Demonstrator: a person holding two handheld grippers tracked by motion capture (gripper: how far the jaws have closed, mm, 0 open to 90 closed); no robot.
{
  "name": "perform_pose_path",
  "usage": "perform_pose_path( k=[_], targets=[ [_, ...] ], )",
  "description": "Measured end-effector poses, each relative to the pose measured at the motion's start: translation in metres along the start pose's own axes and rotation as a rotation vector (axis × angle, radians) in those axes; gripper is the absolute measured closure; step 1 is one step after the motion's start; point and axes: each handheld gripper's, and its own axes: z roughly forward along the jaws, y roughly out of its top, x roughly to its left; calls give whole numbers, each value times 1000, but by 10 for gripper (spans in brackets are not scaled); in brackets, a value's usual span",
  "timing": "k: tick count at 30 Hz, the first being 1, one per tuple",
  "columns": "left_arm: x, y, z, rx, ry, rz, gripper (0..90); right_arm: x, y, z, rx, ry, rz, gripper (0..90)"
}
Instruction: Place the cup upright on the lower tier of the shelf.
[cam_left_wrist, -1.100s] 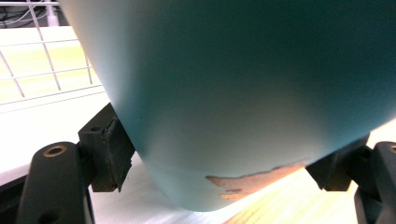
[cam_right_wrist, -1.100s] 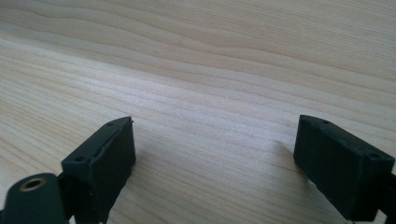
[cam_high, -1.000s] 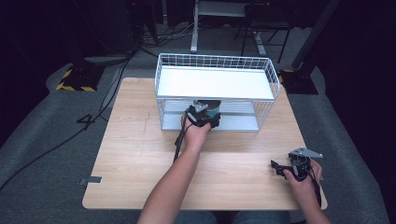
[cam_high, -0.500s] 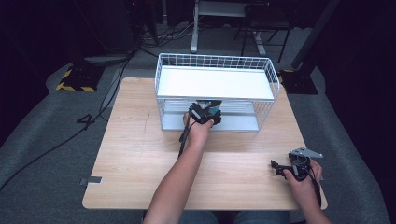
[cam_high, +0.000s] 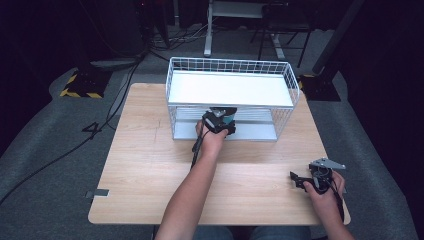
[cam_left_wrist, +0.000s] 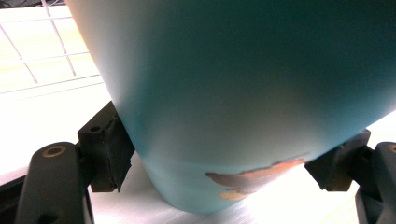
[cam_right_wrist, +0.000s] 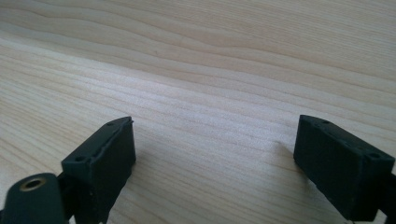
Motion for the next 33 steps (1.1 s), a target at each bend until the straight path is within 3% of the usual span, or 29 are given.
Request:
perform_pose_path(
  k=[10,15,21,25,26,28,29,30,31,32,33],
  targets=[
    [-2,-1,0,4,10,17,208,0,0,0,0,1,1,131],
    [-2,0,0,-17,14,15,155,0,0,0,0,1,0,130],
    [-3,0,-5,-24,3,9,155,0,0,0,0,1,0,130],
    [-2,-1,-12,-21,-4,25,155,0,0,0,0,0,0,131],
    [-3,-2,-15,-26,46,13,155,0,0,0,0,1,0,131],
    [0,-4,-18,-20,12,38,155,0,0,0,0,1,1,130],
    [1,-4,-20,-17,19,36,155,0,0,0,-1,1,0,131],
    [1,-5,-21,-16,-16,26,155,0,0,0,0,1,0,131],
    [4,-5,-24,-15,-5,46,155,0,0,0,0,1,0,131],
    [6,-5,-27,-18,-32,63,155,0,0,0,0,1,0,131],
    [7,-5,-29,-13,-28,63,154,0,0,0,0,1,0,131]
  ],
)
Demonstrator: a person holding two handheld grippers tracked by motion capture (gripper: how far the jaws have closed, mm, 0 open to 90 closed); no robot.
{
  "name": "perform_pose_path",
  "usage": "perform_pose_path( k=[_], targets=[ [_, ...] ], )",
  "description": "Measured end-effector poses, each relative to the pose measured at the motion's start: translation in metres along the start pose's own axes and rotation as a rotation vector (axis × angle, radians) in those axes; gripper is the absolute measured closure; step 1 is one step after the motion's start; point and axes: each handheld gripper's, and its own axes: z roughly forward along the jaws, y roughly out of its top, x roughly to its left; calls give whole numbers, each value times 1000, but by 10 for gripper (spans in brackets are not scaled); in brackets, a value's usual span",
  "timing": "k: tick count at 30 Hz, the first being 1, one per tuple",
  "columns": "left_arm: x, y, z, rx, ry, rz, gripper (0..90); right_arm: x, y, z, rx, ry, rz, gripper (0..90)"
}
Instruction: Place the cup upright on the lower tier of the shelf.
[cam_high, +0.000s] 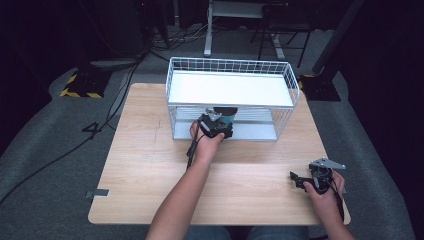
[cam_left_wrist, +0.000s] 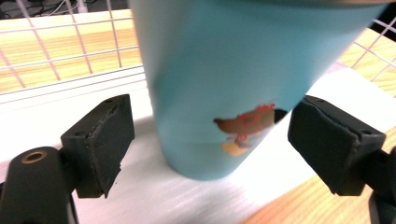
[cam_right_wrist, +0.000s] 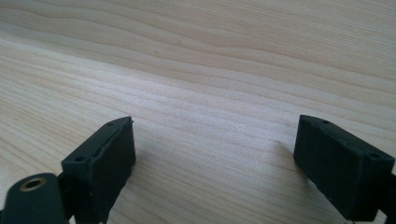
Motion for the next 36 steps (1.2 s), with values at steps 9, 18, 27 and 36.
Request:
perform_pose_path(
  k=[9,18,27,36],
  targets=[
    [-5,-5,-28,22,44,-25,159,0,0,0,0,0,0,130],
    [-10,-6,-61,10,12,3,176,0,0,0,-1,-2,-1,130],
    [-16,-9,-106,-12,-17,22,189,0,0,0,-1,0,-1,131],
    [-11,-21,-148,-27,-10,20,208,0,0,0,-1,0,-1,130]
  ],
)
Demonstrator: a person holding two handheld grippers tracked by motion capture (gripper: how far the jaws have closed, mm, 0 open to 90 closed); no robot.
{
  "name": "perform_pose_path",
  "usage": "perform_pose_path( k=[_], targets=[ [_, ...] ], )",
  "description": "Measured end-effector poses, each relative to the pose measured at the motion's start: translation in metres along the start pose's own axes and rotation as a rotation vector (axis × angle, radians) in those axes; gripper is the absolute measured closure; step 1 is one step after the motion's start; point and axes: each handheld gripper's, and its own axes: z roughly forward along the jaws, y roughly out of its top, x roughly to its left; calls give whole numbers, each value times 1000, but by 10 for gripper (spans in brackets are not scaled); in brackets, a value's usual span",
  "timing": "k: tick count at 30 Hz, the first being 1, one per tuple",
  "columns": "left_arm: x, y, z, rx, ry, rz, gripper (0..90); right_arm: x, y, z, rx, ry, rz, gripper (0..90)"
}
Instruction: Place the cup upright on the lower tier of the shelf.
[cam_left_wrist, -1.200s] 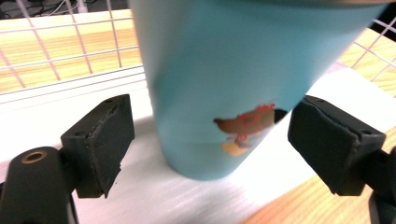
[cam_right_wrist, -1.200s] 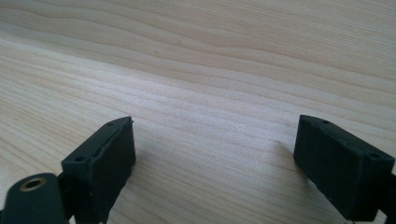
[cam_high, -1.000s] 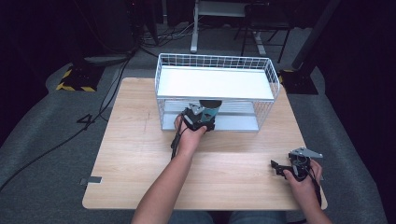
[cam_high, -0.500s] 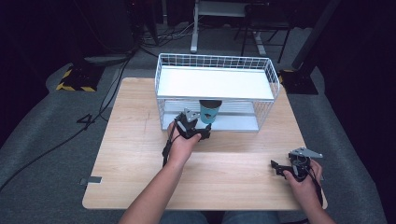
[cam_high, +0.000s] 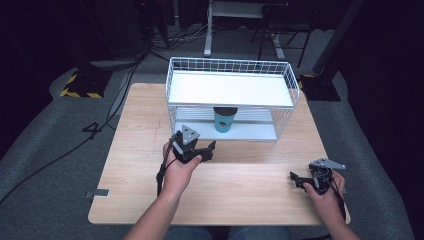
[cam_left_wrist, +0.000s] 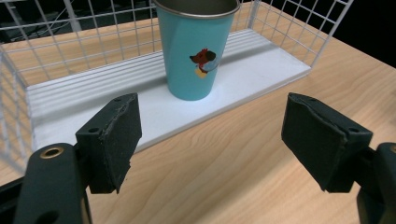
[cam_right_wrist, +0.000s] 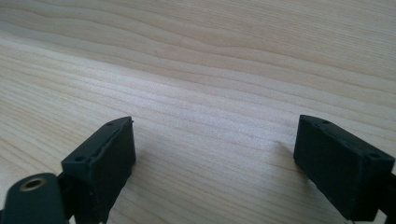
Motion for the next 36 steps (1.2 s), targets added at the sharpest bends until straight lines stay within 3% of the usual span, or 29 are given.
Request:
perform_pose_path(
  k=[11,22,27,31,36],
  targets=[
    [14,-21,-44,3,39,20,224,0,0,0,2,0,1,131],
    [25,-45,-72,20,48,9,214,0,0,0,0,-2,0,131],
    [35,-64,-80,45,49,-26,212,0,0,0,0,-2,-1,131],
    [50,-83,-80,64,36,-69,218,1,0,0,2,-5,6,128],
    [63,-104,-79,99,57,-87,218,1,0,0,2,-5,5,129]
  ],
)
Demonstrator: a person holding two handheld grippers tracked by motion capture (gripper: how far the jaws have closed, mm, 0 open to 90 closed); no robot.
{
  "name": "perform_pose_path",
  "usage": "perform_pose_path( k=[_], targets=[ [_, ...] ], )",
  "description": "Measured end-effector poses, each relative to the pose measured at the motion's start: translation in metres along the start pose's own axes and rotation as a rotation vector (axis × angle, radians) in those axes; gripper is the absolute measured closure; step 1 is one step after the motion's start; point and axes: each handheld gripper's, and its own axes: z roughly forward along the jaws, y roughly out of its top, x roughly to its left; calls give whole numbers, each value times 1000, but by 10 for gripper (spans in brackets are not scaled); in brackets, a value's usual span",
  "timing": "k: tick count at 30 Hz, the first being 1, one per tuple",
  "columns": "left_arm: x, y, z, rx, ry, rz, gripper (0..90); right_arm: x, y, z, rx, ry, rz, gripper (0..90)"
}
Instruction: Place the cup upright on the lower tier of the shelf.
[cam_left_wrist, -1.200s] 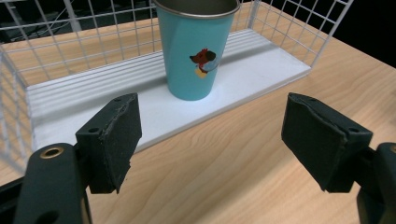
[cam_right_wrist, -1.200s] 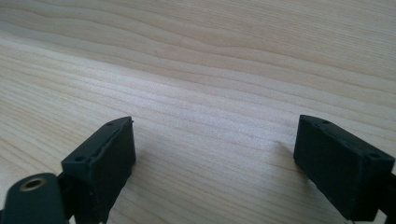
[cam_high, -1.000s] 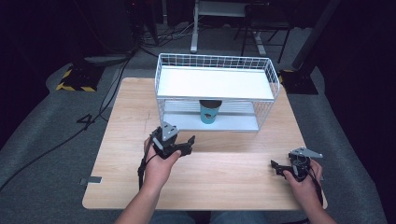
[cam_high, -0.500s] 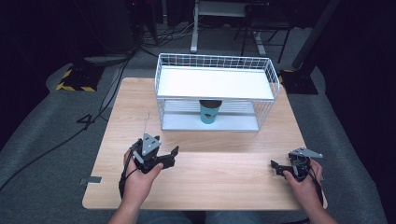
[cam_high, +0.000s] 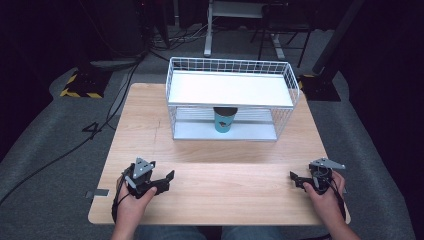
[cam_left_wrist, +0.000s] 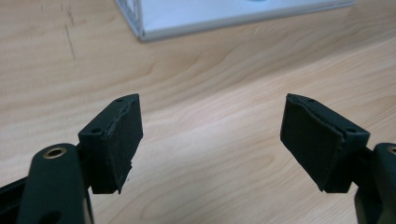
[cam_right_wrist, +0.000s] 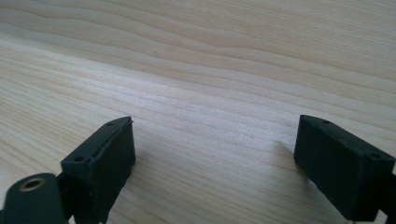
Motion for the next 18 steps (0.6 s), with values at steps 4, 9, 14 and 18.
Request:
perform_pose_path(
  k=[4,9,14,18],
  targets=[
    [7,-11,5,78,31,35,215,0,0,0,0,0,0,129],
    [13,-19,11,149,46,39,209,0,0,0,0,0,1,128],
    [16,-21,13,179,69,59,188,0,0,0,0,0,1,128],
    [17,-21,14,199,64,102,151,0,0,0,0,0,2,129]
  ],
)
